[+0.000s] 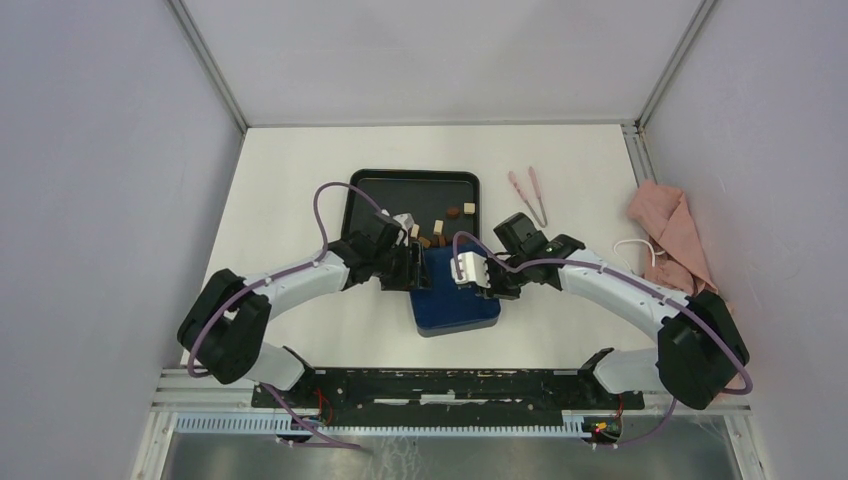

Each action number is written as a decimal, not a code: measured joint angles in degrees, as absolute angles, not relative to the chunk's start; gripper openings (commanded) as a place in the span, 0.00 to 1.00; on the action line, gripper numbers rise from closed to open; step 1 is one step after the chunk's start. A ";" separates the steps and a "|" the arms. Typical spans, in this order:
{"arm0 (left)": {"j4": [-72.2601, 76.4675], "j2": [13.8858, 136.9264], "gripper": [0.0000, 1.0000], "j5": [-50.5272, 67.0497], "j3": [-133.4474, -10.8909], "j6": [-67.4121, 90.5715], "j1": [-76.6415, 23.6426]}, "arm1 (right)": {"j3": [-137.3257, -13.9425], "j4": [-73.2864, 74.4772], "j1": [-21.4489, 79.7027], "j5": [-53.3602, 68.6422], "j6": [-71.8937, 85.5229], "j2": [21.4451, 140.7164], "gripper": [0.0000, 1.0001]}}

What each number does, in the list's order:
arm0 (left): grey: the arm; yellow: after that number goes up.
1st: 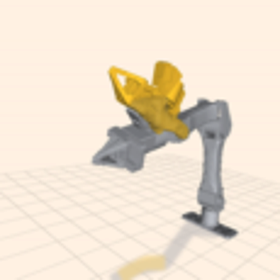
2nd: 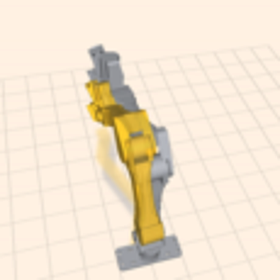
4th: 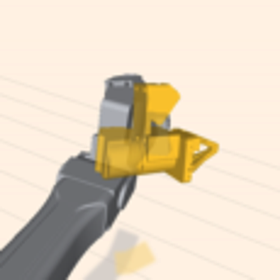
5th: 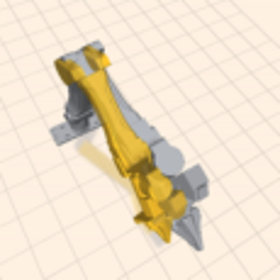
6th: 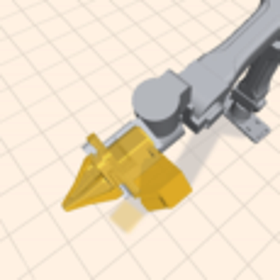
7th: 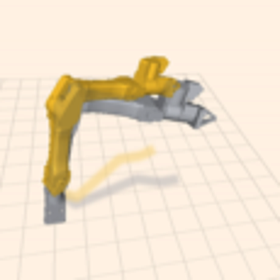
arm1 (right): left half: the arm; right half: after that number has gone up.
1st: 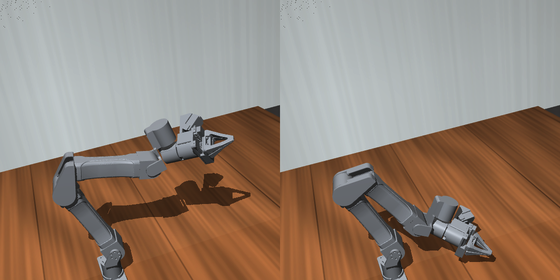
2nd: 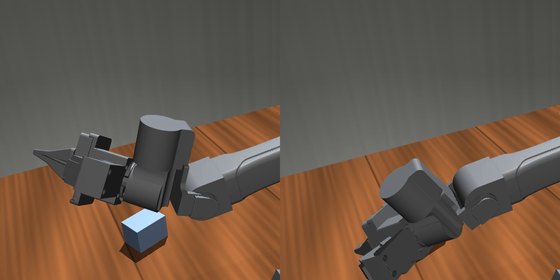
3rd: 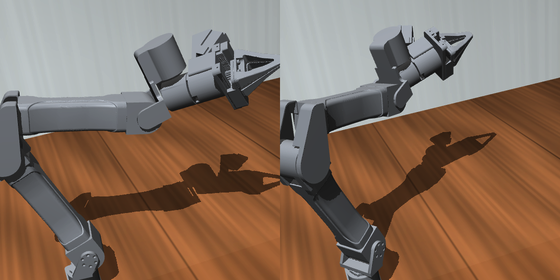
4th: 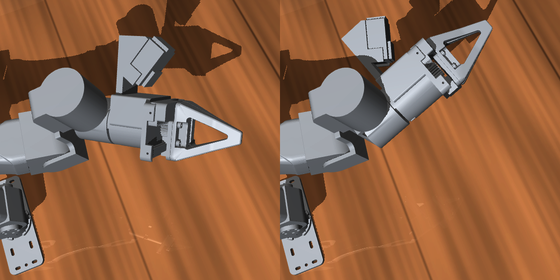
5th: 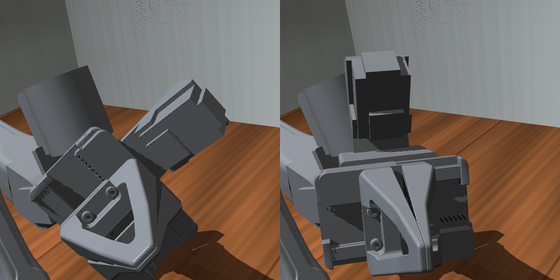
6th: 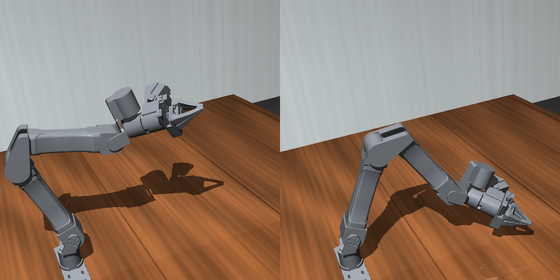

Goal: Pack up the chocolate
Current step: Close the box lid on the packing box.

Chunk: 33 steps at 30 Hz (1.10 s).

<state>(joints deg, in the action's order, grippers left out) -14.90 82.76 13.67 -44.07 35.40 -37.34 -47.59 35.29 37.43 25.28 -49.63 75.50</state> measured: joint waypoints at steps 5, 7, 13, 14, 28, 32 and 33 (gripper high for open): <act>-12.71 84.09 0.58 14.11 -44.21 35.40 -37.32 | -48.84 35.18 36.93 25.43 -49.54 77.32 0.28; -11.55 84.62 0.58 14.26 -44.21 35.42 -37.34 | -49.45 35.20 36.18 25.54 -49.54 78.15 0.28; -7.99 86.17 0.58 15.09 -44.03 35.46 -37.26 | -50.54 35.42 34.61 25.85 -49.56 79.48 0.28; -7.33 86.50 0.58 15.27 -44.03 35.46 -37.26 | -50.76 35.42 34.46 25.87 -49.65 79.68 0.29; -2.61 89.49 0.58 17.02 -44.58 35.48 -37.26 | -66.57 41.10 33.23 25.58 -50.94 83.29 0.27; -2.48 89.60 0.57 17.10 -44.64 35.48 -37.26 | -64.66 36.86 32.99 20.08 -50.30 83.92 0.24; -2.48 89.60 0.57 17.12 -44.64 35.48 -37.26 | -63.24 35.77 32.97 18.35 -50.11 84.31 0.23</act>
<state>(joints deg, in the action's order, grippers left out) -2.48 89.60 17.12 -44.64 35.48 -37.26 -63.24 35.77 32.97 18.35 -50.11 84.31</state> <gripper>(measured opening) 0.578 0.253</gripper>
